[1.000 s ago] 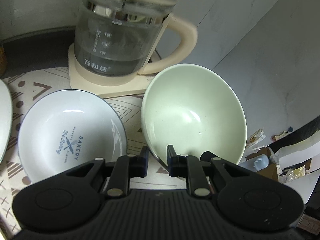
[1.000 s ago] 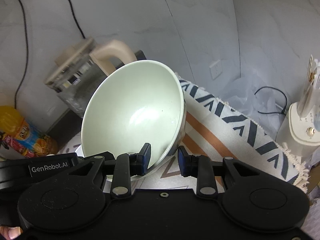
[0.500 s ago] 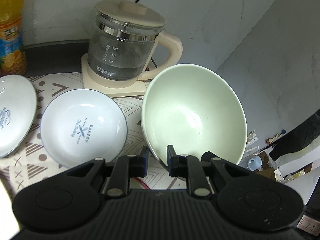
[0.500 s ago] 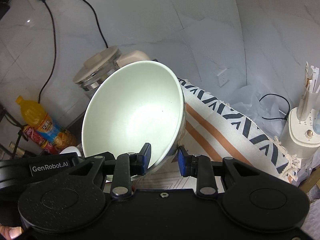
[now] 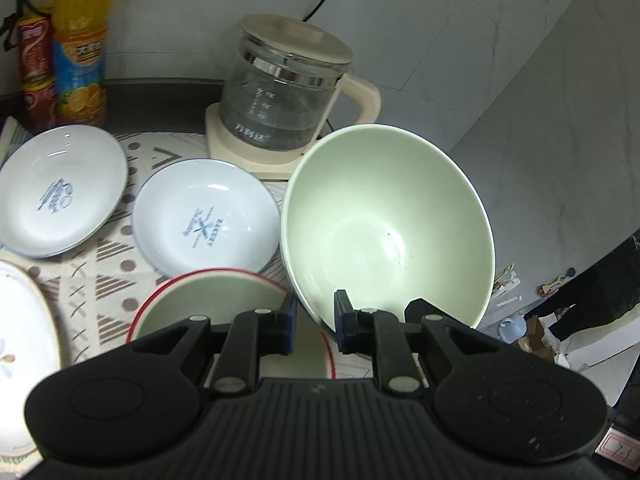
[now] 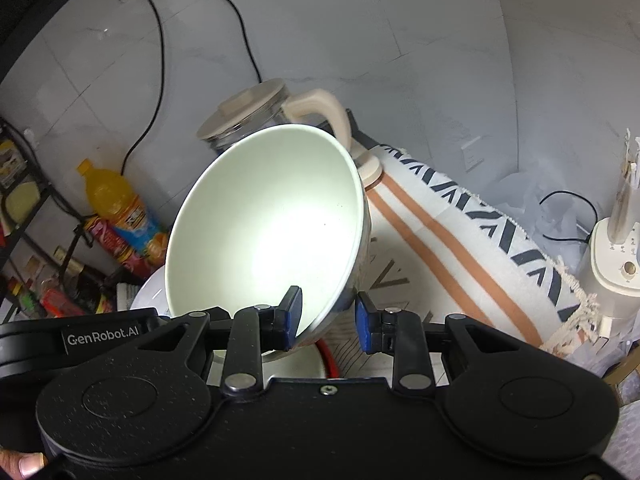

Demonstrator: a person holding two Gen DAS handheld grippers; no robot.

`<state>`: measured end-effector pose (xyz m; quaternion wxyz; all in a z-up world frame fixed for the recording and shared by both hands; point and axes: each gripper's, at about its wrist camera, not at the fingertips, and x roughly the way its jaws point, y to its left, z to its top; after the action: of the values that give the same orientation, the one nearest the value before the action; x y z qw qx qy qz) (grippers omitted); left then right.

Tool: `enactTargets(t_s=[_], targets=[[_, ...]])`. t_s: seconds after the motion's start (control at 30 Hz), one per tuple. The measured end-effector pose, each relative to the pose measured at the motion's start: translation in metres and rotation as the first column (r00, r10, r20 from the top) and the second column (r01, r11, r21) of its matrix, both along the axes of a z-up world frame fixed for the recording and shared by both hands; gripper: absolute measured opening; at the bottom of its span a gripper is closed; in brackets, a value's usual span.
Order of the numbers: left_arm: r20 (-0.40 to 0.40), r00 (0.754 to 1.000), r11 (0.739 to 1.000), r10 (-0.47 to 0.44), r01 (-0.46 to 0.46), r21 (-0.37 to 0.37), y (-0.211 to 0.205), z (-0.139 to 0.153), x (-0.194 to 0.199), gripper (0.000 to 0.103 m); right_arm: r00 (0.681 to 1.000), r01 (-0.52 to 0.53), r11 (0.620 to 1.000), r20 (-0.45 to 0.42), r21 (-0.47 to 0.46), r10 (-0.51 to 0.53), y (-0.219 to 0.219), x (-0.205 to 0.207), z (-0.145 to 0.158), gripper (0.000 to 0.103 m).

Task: Organize plates and bowls
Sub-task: 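Lower the smaller green bowl into the stacked bowls and open grippers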

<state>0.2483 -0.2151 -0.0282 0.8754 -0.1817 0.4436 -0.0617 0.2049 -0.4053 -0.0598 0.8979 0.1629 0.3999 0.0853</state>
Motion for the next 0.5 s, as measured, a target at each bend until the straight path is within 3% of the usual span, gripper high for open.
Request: enactTargets(t_s=[0.17,0.5], targets=[[-0.001,1.000,0.999,0.030,-0.030,0.030,0.005,0.001,-0.018,0.017,1.000,-0.024,1.000,-0.008,0.009,0.024,0.010,-0.012,-0.002,0.028],[-0.017,0.997,0.997,0.077,-0.076,0.022,0.019,-0.005,-0.052,0.017,0.998,-0.059,0.998,-0.026,0.023,0.060,0.019,-0.036,-0.011,0.028]])
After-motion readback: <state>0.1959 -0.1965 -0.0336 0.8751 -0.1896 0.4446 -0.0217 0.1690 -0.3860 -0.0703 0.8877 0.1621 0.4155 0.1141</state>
